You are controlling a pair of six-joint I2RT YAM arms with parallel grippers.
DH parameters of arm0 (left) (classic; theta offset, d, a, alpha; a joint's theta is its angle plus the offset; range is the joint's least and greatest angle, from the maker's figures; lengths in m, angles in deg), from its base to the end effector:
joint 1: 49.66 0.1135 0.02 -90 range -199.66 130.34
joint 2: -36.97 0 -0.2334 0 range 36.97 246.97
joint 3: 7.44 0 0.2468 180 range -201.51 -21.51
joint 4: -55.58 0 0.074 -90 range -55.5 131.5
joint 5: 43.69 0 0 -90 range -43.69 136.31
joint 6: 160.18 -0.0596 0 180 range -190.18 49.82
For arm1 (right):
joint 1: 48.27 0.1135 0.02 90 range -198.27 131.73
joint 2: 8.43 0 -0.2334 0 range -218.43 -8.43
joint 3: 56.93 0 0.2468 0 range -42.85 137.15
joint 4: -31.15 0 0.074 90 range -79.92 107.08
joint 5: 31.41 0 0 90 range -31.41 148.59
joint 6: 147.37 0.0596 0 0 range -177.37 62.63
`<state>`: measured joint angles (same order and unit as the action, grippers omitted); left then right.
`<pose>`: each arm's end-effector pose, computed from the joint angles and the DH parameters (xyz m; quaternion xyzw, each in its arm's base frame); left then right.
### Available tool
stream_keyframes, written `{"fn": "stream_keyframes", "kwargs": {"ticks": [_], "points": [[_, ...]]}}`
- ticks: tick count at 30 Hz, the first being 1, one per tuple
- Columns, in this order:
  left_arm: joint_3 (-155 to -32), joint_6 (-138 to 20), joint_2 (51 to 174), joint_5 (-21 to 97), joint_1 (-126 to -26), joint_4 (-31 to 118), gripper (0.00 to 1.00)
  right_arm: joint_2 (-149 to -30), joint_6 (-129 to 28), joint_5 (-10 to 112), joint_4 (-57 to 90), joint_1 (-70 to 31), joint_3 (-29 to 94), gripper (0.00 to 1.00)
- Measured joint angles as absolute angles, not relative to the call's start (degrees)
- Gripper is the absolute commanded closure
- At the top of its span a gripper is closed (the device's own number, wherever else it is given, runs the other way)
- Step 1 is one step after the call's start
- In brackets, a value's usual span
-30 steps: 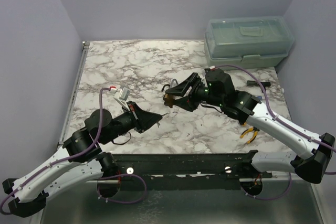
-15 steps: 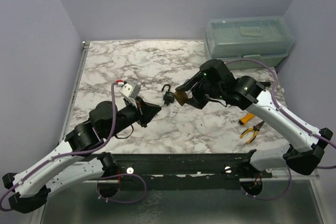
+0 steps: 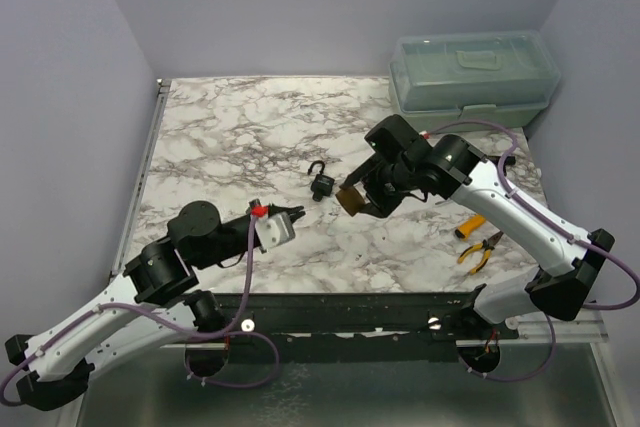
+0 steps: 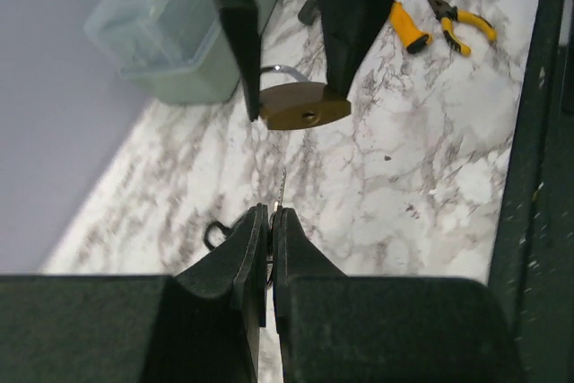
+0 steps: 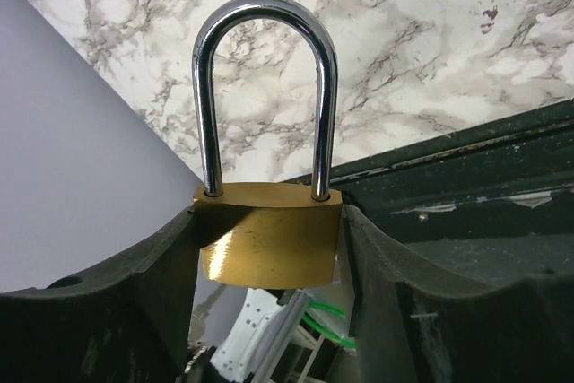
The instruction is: Unlock with the key
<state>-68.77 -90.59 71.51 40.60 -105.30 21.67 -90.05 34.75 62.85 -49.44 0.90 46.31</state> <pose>0.0969 -0.1522 0.3405 0.4872 0.5695 -0.2356 0.6187 0.1892 0.2122 0.3210 0.3618 0.8924 0.2403 0.1224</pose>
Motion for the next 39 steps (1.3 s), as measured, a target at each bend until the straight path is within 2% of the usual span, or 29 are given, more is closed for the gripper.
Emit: {"fn": "stream_keyframes", "kwargs": {"ticks": [8, 18, 39], "points": [[-63.35, -116.36, 66.14, 27.26, -105.30, 22.63, 1.00, -90.16, 39.99, 58.98, -49.42, 0.90, 46.47, 1.00], [-62.90, -135.35, 69.72, 24.42, -105.30, 23.44, 1.00, -94.84, 41.74, 51.61, -49.00, 0.90, 47.12, 1.00], [-63.59, -151.00, 74.99, 30.30, -105.30, 20.05, 1.00, -95.41, 44.63, 50.12, -49.96, 0.88, 47.21, 1.00]]}}
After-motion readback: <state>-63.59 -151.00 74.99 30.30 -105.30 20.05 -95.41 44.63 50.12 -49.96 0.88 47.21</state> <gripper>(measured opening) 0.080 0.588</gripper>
